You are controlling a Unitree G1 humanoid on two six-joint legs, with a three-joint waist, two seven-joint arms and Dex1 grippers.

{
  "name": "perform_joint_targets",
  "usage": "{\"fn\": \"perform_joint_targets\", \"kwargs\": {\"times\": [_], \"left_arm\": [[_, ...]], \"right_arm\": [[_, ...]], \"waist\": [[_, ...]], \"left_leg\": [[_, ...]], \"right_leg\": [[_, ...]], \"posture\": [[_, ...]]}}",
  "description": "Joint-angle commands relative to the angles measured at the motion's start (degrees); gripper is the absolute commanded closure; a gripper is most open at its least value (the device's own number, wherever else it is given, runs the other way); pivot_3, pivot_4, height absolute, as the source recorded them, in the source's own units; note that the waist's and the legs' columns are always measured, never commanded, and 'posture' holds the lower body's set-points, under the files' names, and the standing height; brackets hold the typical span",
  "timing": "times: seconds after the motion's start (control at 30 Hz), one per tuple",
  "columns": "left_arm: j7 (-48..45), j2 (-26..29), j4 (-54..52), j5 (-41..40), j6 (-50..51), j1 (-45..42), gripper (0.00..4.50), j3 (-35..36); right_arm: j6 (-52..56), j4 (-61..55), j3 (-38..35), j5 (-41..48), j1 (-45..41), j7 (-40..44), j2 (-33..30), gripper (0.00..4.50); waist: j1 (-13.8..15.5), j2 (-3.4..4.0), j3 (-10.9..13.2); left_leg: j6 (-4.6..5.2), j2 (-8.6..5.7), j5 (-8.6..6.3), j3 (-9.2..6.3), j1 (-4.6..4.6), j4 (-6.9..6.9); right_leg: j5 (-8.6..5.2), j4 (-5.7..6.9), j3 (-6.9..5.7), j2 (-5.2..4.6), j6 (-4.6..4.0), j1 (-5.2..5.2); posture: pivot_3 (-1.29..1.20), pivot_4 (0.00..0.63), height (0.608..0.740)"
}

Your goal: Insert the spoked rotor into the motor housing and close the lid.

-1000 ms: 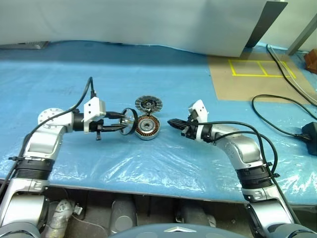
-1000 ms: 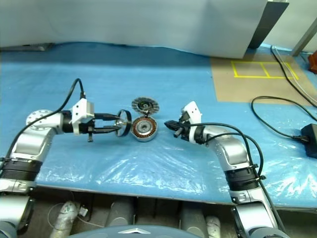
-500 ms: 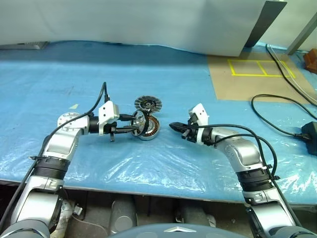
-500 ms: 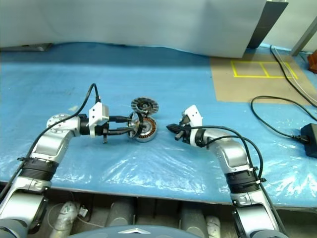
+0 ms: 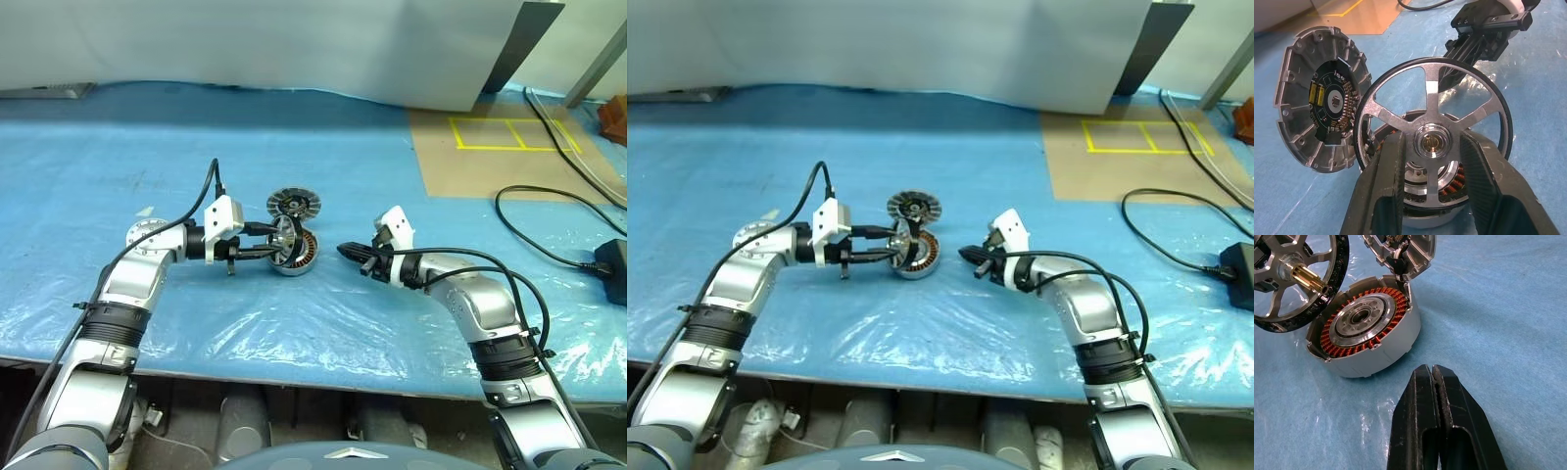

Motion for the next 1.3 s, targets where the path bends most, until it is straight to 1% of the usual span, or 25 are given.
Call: {"fn": "perform_joint_targets", "kwargs": {"times": [0.03,0.27,0.47,0.63,0.77,0.87,0.9,1.0,1.2,1.3], "left_arm": [[0.0,0.5,-1.9,-1.3,0.2,-1.5,3.18,1.0],[3.2,-0.2,2.9,3.4,-4.4,-2.5,3.18,-0.5],[1.8,1.2,3.7,5.6,-5.0,-2.6,3.18,-2.3],[1.3,1.5,3.9,6.3,-2.6,-3.6,3.18,-3.3],[0.4,2.6,4.9,8.5,-3.9,-4.1,3.18,-5.2],[-2.1,3.4,5.1,8.1,-3.2,-5.1,3.18,-5.9],[-2.0,3.6,4.9,8.1,-3.4,-5.5,2.46,-5.8],[-0.3,3.9,4.6,9.3,-4.5,-6.3,1.57,-5.5],[1.5,3.1,4.6,7.9,-4.5,-7.2,1.57,-3.5],[1.1,2.8,3.0,4.9,-2.7,-7.0,1.57,-1.9]], "right_arm": [[-0.9,-2.0,0.2,0.0,-0.4,-0.1,0.0,4.50],[-0.6,-2.4,0.8,-0.1,-0.5,-0.8,0.3,4.50],[-0.7,-2.3,0.6,-0.1,-0.4,-1.3,0.2,4.50],[-0.5,-2.8,0.7,-0.1,0.0,-1.9,0.3,4.50],[-0.7,-2.8,0.8,-0.2,0.3,-2.2,0.5,4.50],[-1.3,-2.1,0.9,-0.5,0.3,-2.6,0.8,4.50],[-1.5,-1.8,0.9,-0.6,0.3,-2.6,0.9,4.50],[-2.0,-1.3,0.8,-0.8,0.3,-2.7,1.3,4.50],[-3.8,0.6,1.4,-1.5,0.8,-2.4,2.0,4.50],[-4.6,1.3,1.5,-1.6,1.1,-2.0,2.0,4.50]], "waist": [[0.0,0.00,0.0],[0.0,0.00,0.0],[0.0,0.00,0.0],[0.0,0.00,0.0],[0.0,0.00,0.0],[0.0,0.00,0.0],[0.0,0.00,0.0],[0.0,0.00,0.0],[0.0,0.00,0.0],[0.0,0.00,0.0]], "left_leg": [[0.00,0.00,0.00,0.00,0.00,0.00],[0.00,-0.01,0.00,0.00,0.01,0.02],[0.00,0.00,0.00,0.00,0.01,0.01],[0.00,-0.01,0.00,0.00,0.07,0.02],[0.00,0.00,0.00,0.00,0.11,0.01],[0.00,-0.01,0.00,0.01,0.12,0.00],[0.00,-0.01,0.00,0.01,0.12,0.00],[0.00,-0.01,0.00,0.01,0.08,0.00],[0.00,-0.01,0.00,0.00,0.08,0.00],[0.00,-0.01,0.00,0.00,0.07,0.00]], "right_leg": [[0.00,0.00,0.00,0.00,0.00,0.00],[0.00,0.00,0.01,-0.01,0.00,0.02],[0.00,0.01,0.00,0.00,0.01,0.01],[0.00,0.02,0.02,-0.01,0.01,0.05],[0.00,0.02,0.03,0.00,0.00,0.08],[0.00,0.02,0.03,0.00,0.00,0.08],[0.00,0.02,0.03,0.00,0.00,0.08],[0.00,0.01,0.02,0.00,0.00,0.07],[0.00,0.01,0.01,-0.01,0.00,0.08],[0.00,0.01,0.01,-0.01,0.00,0.07]], "posture": [[0.00,0.150,0.740],[0.00,0.150,0.740],[0.00,0.150,0.740],[0.00,0.150,0.740],[0.00,0.150,0.740],[0.00,0.150,0.740],[0.00,0.150,0.740],[0.00,0.150,0.740],[0.00,0.150,0.740],[0.00,0.150,0.740]]}}
